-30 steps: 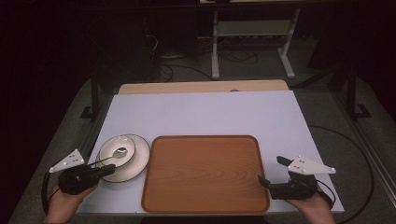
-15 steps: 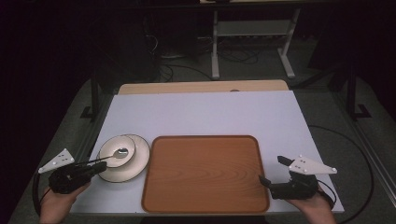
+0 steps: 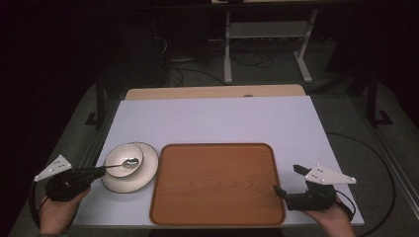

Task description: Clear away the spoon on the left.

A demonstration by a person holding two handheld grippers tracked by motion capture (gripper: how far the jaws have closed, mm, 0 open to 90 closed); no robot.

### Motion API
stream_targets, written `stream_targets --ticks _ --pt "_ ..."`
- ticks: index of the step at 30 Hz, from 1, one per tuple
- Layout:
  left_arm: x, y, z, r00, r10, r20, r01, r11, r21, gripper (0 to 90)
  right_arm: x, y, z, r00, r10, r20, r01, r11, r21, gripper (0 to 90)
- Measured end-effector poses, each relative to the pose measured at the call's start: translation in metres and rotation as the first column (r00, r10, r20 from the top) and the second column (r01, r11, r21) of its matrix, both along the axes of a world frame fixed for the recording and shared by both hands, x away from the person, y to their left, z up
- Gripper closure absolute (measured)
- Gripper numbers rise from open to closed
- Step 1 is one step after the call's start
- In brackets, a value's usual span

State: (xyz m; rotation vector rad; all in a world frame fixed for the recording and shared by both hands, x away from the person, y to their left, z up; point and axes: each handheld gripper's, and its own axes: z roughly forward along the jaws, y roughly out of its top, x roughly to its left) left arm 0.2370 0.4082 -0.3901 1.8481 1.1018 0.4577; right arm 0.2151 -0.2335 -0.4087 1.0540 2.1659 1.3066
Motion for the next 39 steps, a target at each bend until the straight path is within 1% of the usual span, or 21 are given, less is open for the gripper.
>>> stream_targets --ticks 3,8,10,11,16,19,23,27,33,39 --pt "0.004 0.003 -0.001 0.9997 0.025 -0.001 -0.025 0.9997 0.002 89.3 0.0 0.001 0.0 1.0 0.003 0.0 -0.003 1.0 -0.001 6.2" --pt "0.01 0.005 -0.002 0.9992 0.039 0.0 -0.039 0.9992 0.005 89.3 0.0 0.001 -0.001 1.0 0.003 -0.004 -0.003 1.0 -0.004 6.2" --pt "0.012 0.006 -0.001 0.9991 0.042 0.003 -0.042 0.9991 0.0 89.3 0.0 0.001 -0.001 1.0 0.002 -0.004 -0.002 1.0 -0.003 6.2" --pt "0.014 0.006 -0.001 0.9989 0.047 0.005 -0.047 0.9988 0.008 89.3 0.0 0.001 -0.001 1.0 0.002 -0.001 -0.002 1.0 -0.001 6.2" --pt "0.019 0.008 -0.001 0.9983 0.057 0.009 -0.057 0.9983 0.007 89.2 0.001 0.001 -0.001 1.0 0.002 -0.003 -0.002 1.0 -0.002 6.2" --pt "0.022 0.008 -0.001 0.9976 0.067 0.014 -0.068 0.9973 0.028 89.1 0.001 0.002 -0.001 1.0 0.005 -0.005 -0.005 1.0 -0.005 6.2" --pt "0.026 0.008 -0.001 0.9971 0.074 0.016 -0.074 0.9966 0.034 89.1 0.0 0.001 -0.001 1.0 0.004 -0.006 -0.004 1.0 -0.004 6.2" --pt "0.031 0.011 -0.001 0.9957 0.089 0.024 -0.09 0.9956 0.027 89.1 0.001 0.002 -0.001 1.0 0.005 -0.006 -0.005 1.0 -0.006 6.2" --pt "0.038 0.013 -0.002 0.9947 0.099 0.026 -0.1 0.9946 0.027 89.1 0.001 0.002 -0.002 1.0 0.005 -0.005 -0.005 1.0 -0.005 6.2" --pt "0.045 0.015 -0.001 0.9937 0.108 0.029 -0.108 0.9941 -0.006 88.7 0.002 0.002 -0.001 1.0 0.005 -0.007 -0.005 1.0 -0.005 6.3"
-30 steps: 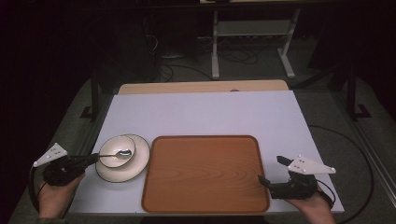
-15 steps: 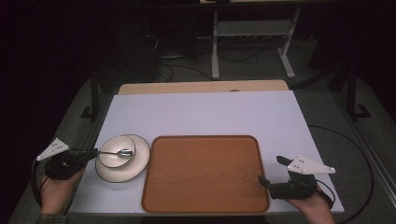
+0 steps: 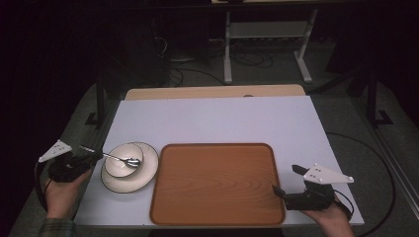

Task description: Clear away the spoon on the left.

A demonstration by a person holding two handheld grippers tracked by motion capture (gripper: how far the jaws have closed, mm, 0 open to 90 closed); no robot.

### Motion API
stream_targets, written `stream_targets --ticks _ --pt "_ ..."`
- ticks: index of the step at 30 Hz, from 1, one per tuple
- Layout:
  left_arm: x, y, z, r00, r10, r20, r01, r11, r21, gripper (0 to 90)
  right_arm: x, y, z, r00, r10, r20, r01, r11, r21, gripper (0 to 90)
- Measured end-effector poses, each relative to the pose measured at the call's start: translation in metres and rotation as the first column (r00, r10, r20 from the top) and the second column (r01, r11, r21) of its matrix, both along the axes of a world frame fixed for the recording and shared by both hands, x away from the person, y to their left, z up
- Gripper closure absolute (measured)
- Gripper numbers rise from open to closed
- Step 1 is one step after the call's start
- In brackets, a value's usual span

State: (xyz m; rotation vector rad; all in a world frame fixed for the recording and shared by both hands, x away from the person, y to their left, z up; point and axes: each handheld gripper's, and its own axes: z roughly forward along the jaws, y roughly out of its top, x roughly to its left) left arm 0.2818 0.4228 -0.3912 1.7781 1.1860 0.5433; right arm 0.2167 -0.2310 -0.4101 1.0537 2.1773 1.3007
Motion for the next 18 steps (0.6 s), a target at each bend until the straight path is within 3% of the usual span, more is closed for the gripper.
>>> stream_targets --ticks 18 --pt "0.028 -0.014 0.001 0.9999 -0.015 -0.007 0.015 0.9998 0.01 89.4 0.001 0.0 -0.002 1.0 0.0 -0.002 0.0 1.0 -0.002 6.3"
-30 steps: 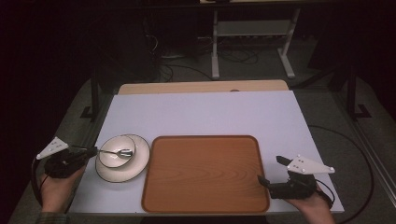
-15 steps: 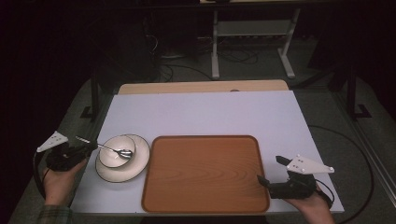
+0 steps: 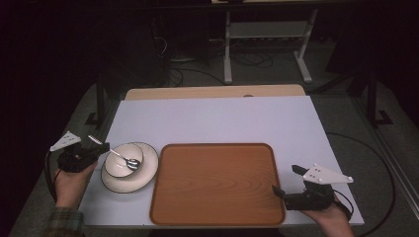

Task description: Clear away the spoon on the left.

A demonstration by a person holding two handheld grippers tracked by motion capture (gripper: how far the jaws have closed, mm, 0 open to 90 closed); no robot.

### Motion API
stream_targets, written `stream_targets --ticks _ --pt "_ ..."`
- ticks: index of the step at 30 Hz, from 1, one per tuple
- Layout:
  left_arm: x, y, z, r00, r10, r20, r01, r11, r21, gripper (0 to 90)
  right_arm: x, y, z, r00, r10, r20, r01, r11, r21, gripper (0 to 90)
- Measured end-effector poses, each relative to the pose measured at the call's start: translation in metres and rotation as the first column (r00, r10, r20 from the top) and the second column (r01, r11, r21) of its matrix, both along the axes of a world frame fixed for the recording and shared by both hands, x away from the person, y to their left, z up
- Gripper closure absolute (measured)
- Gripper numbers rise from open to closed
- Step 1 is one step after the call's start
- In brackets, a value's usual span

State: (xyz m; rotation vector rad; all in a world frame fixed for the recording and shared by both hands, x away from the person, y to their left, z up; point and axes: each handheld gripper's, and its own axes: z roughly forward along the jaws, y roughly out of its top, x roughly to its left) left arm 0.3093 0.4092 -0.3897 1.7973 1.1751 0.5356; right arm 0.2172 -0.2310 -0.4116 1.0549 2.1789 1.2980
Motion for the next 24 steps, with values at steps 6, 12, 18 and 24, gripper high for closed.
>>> stream_targets --ticks 6,12,18,24 --pt "0.008 -0.004 0.001 1.0 -0.005 0.001 0.005 1.0 -0.001 89.4 0.0 -0.001 0.001 1.0 -0.005 0.0 0.005 1.0 0.002 6.3" --pt "0.021 -0.012 0.0 0.9998 -0.02 -0.008 0.02 0.9998 -0.004 89.4 0.001 0.0 0.0 1.0 0.0 -0.003 0.0 1.0 -0.002 6.3" --pt "0.025 -0.016 0.002 0.9997 -0.022 -0.01 0.022 0.9997 0.009 89.3 0.001 -0.001 0.0 1.0 -0.003 -0.001 0.003 1.0 0.0 6.3" --pt "0.002 -0.006 0.015 0.9998 -0.003 0.019 0.002 1.0 0.008 89.3 0.0 -0.002 0.0 1.0 -0.005 -0.001 0.005 1.0 0.001 6.3"
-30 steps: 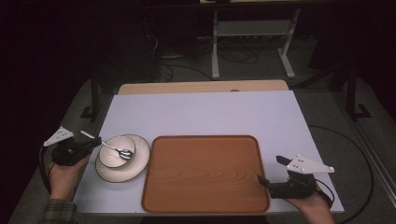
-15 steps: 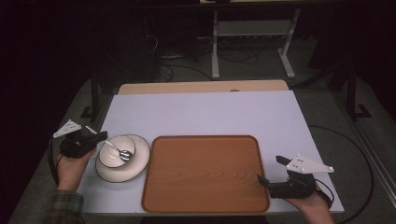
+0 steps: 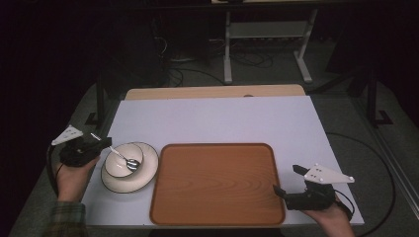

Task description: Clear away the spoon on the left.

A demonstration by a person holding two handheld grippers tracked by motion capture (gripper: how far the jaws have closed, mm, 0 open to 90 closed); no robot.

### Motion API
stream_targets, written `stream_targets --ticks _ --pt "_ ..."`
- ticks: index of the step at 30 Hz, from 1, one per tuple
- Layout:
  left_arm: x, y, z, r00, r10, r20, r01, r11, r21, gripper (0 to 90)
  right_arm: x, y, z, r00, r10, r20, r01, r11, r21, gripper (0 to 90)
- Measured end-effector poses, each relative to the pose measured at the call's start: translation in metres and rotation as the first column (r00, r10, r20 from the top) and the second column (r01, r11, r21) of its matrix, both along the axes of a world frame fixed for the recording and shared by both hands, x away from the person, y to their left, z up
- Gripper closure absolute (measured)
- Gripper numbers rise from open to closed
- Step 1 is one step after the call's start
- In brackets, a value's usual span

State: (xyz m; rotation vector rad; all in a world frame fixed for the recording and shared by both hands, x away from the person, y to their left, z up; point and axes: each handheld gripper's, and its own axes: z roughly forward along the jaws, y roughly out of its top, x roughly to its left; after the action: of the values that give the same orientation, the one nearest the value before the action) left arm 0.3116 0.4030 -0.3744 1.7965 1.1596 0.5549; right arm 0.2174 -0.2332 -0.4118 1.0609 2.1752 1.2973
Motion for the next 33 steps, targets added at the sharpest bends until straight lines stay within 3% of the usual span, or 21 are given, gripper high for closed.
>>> stream_targets --ticks 5,8,15,20,24,30,33 --pt "-0.011 0.015 -0.007 0.9989 0.041 -0.02 -0.041 0.9991 -0.008 89.3 -0.001 -0.001 0.0 1.0 0.001 0.002 -0.001 1.0 0.0 6.4" --pt "-0.008 0.017 -0.011 0.9986 0.042 -0.031 -0.042 0.999 -0.011 89.3 -0.001 0.0 0.001 1.0 0.001 0.004 -0.001 1.0 0.0 6.4" --pt "0.016 0.005 -0.017 0.9987 0.027 -0.044 -0.026 0.9995 0.016 89.2 0.0 0.001 0.0 1.0 0.005 0.0 -0.005 1.0 -0.004 6.4" --pt "0.028 -0.011 -0.019 0.9985 -0.014 -0.053 0.017 0.999 0.04 89.2 0.001 0.001 0.0 1.0 0.003 0.0 -0.003 1.0 -0.002 6.4" --pt "0.038 -0.015 -0.017 0.9987 -0.017 -0.048 0.019 0.999 0.04 89.2 0.001 0.002 0.0 1.0 0.004 -0.001 -0.004 1.0 -0.003 6.4" --pt "0.04 -0.018 -0.015 0.9986 -0.023 -0.048 0.025 0.9993 0.03 88.6 0.001 0.001 0.0 1.0 -0.001 -0.001 0.001 1.0 0.001 6.4" --pt "0.036 -0.015 -0.013 0.9991 -0.009 -0.042 0.01 0.9998 0.016 83.8 0.001 0.001 0.0 1.0 0.002 -0.002 -0.002 1.0 -0.005 6.5"
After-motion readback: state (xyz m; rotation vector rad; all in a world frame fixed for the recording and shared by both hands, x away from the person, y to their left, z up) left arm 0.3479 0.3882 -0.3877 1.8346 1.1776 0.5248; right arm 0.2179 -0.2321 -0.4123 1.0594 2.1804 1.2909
